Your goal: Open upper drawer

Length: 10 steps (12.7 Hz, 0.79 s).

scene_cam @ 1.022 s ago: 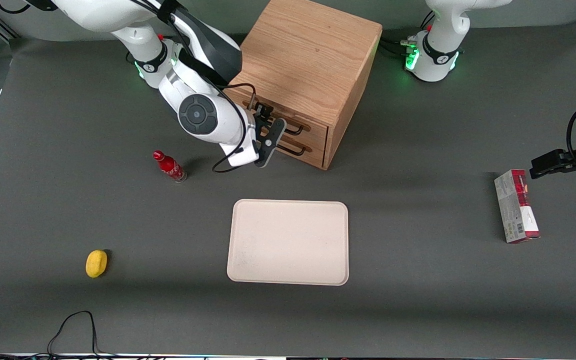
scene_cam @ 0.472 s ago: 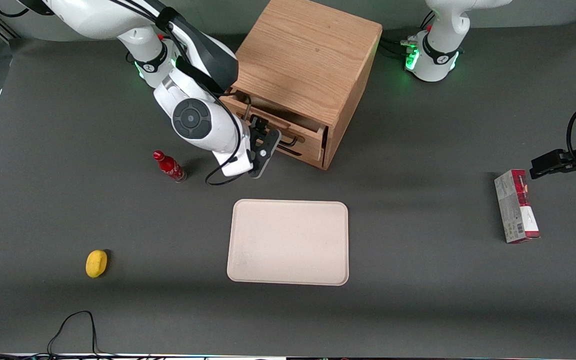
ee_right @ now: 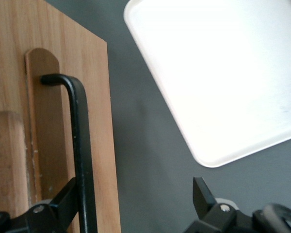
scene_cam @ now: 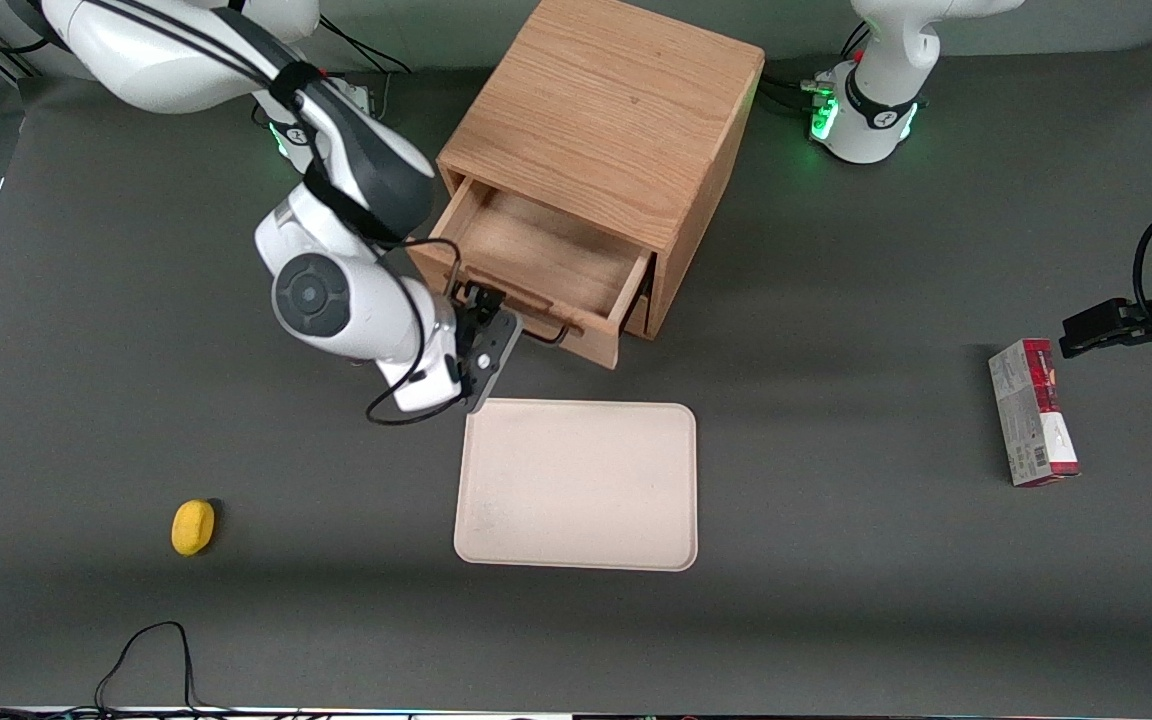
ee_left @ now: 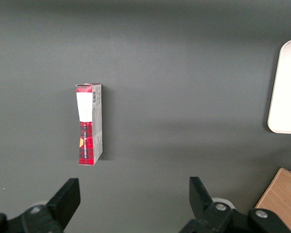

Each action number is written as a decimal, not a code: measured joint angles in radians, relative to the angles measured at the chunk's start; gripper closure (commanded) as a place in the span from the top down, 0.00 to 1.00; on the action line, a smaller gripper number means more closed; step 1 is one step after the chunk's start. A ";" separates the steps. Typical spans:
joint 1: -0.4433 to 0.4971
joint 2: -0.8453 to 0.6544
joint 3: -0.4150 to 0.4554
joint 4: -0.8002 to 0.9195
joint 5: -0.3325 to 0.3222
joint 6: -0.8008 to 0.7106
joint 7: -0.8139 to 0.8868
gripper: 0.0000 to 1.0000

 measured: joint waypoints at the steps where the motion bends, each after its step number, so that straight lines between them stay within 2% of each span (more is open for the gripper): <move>1: -0.001 0.012 -0.021 0.019 0.000 0.000 -0.032 1.00; 5: -0.003 0.063 -0.072 0.104 -0.055 0.001 -0.095 1.00; 10: -0.005 0.133 -0.093 0.213 -0.062 0.000 -0.097 1.00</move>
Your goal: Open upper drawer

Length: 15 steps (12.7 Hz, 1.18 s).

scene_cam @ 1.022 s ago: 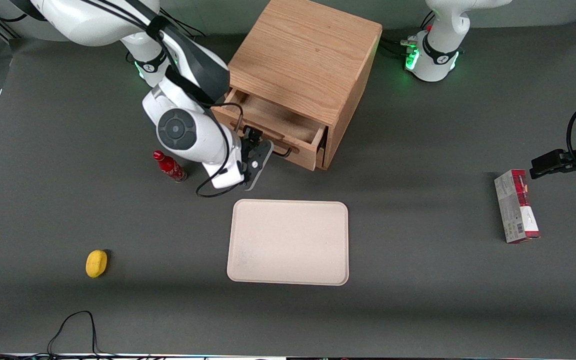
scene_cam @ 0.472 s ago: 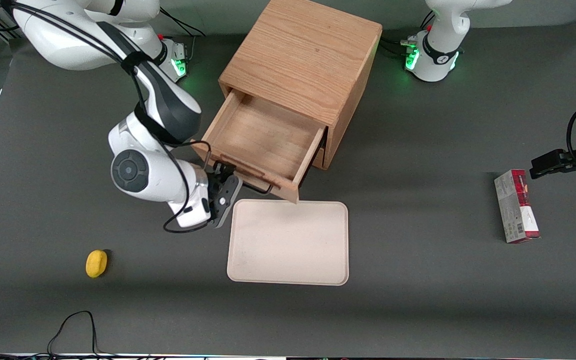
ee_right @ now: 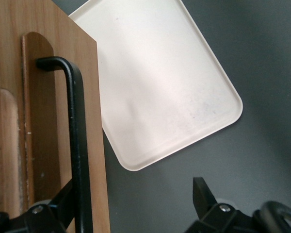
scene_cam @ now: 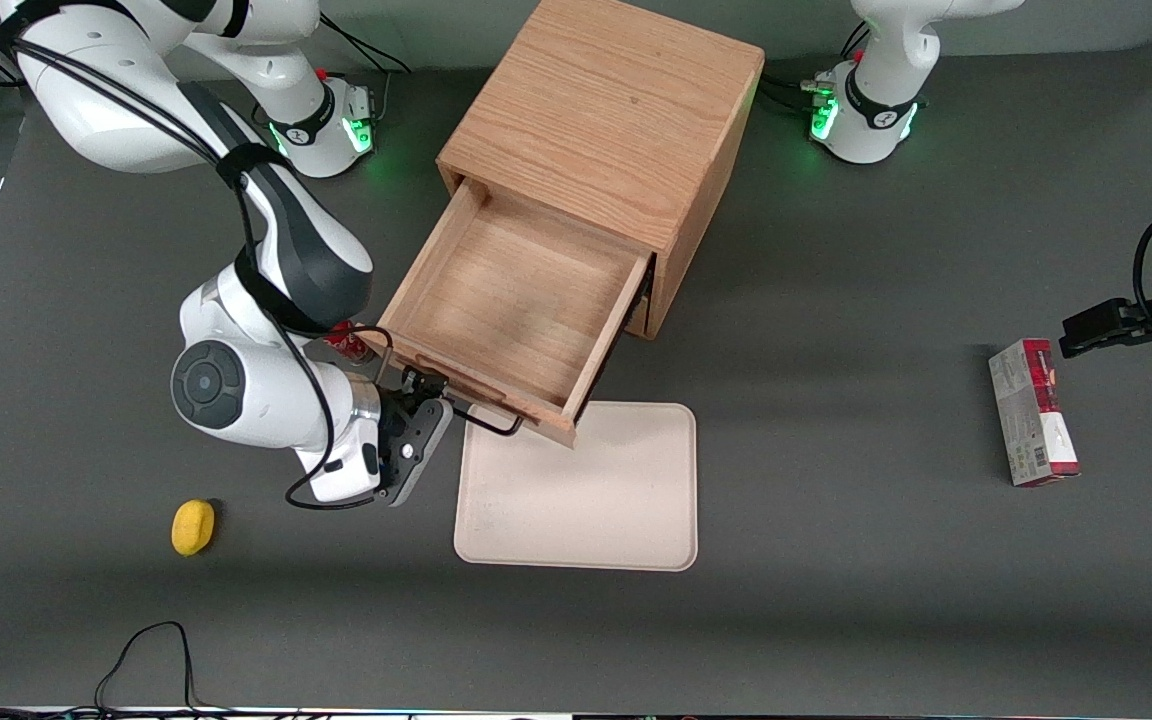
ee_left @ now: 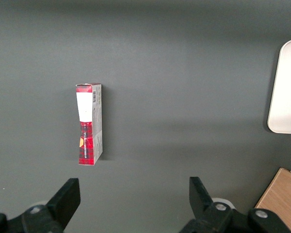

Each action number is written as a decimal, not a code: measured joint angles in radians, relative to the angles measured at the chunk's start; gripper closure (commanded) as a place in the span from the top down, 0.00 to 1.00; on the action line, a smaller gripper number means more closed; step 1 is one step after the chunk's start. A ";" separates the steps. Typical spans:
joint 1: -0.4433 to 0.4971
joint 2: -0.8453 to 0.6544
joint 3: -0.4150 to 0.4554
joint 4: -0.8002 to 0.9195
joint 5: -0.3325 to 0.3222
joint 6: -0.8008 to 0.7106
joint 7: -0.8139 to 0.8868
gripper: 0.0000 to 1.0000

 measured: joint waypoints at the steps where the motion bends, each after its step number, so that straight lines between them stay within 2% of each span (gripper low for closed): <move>1: 0.000 0.001 -0.001 0.005 0.000 0.000 0.000 1.00; 6: -0.004 -0.019 -0.011 0.104 -0.010 -0.034 0.028 1.00; 10: -0.006 -0.103 -0.011 0.122 -0.010 -0.050 0.169 1.00; 11: -0.010 -0.140 -0.016 0.123 -0.009 -0.099 0.226 1.00; 13: -0.013 -0.237 -0.068 0.117 -0.002 -0.235 0.362 1.00; 15: -0.013 -0.362 -0.147 0.040 0.032 -0.288 0.479 1.00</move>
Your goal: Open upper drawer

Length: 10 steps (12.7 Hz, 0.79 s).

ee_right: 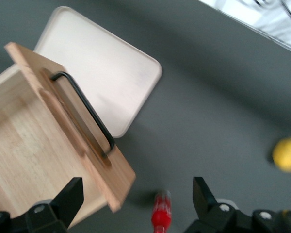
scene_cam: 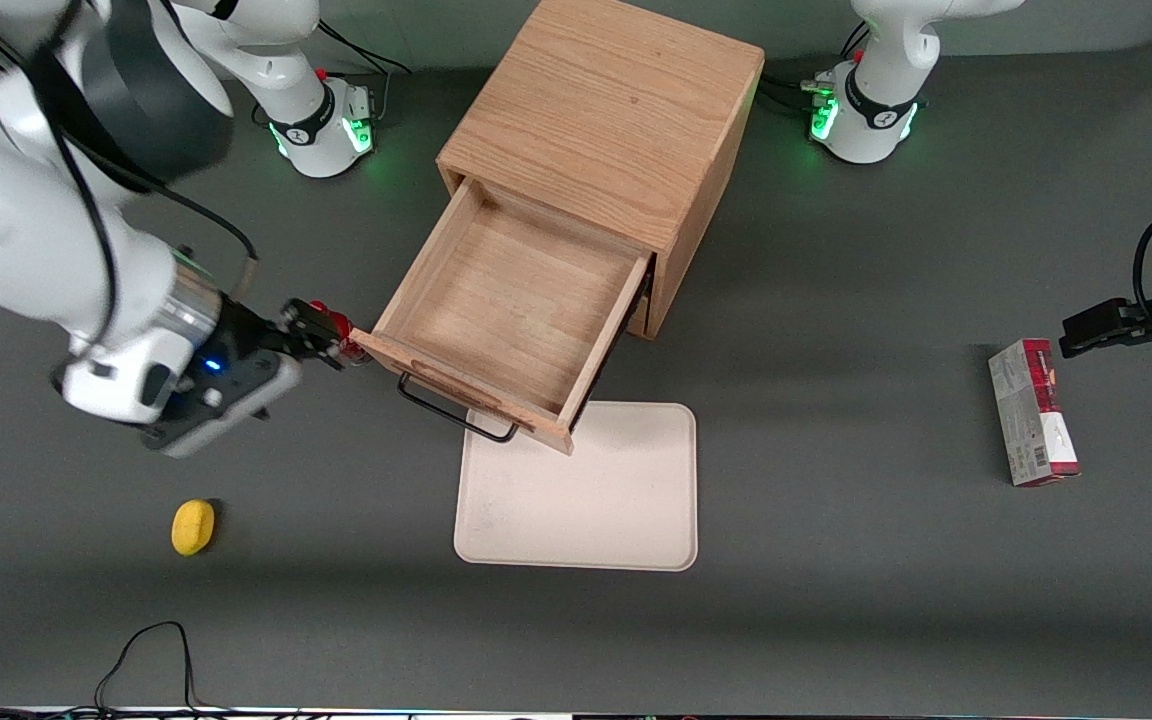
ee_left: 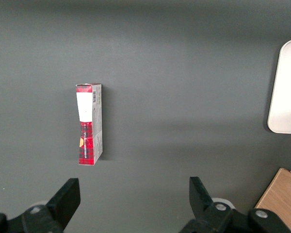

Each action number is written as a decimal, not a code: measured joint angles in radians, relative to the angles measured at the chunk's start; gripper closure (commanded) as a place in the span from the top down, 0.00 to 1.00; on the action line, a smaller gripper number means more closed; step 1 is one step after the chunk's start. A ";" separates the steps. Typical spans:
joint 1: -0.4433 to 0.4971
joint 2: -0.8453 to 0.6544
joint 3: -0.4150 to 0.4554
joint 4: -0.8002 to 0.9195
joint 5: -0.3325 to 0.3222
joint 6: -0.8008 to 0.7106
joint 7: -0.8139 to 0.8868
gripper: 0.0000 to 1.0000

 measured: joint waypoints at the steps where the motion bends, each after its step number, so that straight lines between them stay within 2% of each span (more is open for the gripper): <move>1: 0.001 -0.072 -0.058 -0.070 0.046 -0.005 0.032 1.00; 3: -0.001 -0.226 -0.197 -0.233 0.112 -0.007 0.045 1.00; 6: -0.009 -0.435 -0.340 -0.466 0.126 -0.007 0.050 1.00; 8: -0.010 -0.512 -0.363 -0.538 0.108 -0.005 0.056 1.00; 10: -0.009 -0.513 -0.354 -0.545 0.070 -0.002 0.060 1.00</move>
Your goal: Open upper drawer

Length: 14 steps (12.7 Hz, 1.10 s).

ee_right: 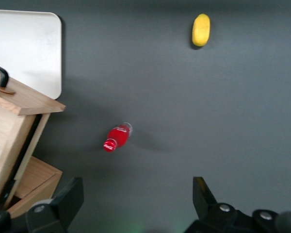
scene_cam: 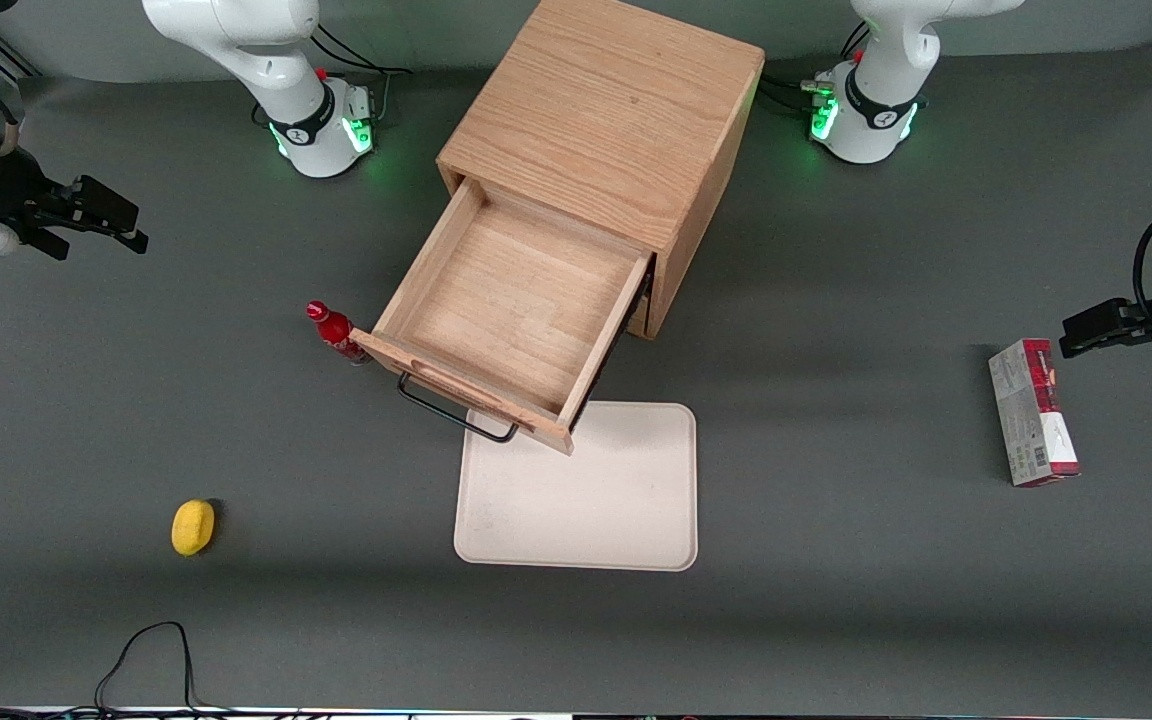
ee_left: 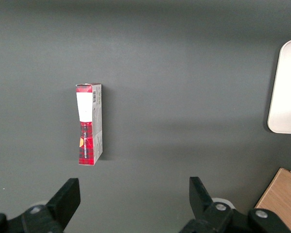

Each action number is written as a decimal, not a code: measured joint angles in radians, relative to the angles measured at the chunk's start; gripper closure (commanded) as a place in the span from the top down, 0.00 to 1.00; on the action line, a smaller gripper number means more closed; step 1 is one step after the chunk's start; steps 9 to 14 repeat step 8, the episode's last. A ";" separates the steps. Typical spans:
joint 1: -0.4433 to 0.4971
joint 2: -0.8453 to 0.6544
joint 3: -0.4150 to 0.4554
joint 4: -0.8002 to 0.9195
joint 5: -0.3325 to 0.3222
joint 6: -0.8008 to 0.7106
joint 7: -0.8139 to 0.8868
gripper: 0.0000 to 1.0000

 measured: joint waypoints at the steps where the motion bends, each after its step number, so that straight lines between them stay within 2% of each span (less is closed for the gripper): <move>1: 0.000 0.015 0.004 0.005 -0.005 0.000 0.002 1.00; 6: 0.001 0.109 0.008 0.083 -0.007 0.000 0.011 1.00; 14: 0.001 0.111 0.008 0.089 -0.007 -0.002 0.012 1.00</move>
